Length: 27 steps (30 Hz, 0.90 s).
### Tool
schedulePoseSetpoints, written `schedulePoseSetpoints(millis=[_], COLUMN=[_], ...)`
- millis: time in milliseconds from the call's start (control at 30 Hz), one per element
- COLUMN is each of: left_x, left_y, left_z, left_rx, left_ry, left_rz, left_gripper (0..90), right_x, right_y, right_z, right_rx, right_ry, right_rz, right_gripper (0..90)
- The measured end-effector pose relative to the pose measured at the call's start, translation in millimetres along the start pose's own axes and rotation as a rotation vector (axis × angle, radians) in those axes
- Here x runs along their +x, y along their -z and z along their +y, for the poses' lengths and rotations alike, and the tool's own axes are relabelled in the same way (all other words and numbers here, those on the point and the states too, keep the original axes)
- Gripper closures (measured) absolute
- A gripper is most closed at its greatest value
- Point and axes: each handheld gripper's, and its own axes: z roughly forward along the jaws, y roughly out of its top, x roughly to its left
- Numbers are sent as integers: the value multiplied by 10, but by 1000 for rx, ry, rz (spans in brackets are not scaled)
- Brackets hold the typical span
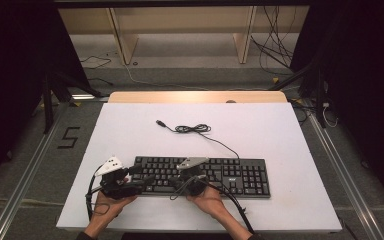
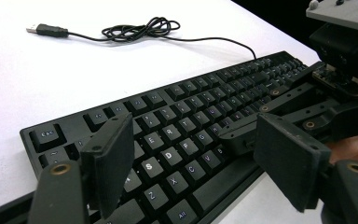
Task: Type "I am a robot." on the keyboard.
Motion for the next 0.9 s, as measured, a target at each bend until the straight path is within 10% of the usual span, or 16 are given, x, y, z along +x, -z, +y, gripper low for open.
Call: schedulePoseSetpoints(millis=[900], left_x=[-7], left_y=[-3], left_z=[-1], left_rx=[-3], left_ry=[-3], left_rz=[-2], left_gripper=[283], right_x=[-123], right_y=[210], right_z=[86], right_rx=[-75], right_ry=[-61], right_rz=[13], right_gripper=[700])
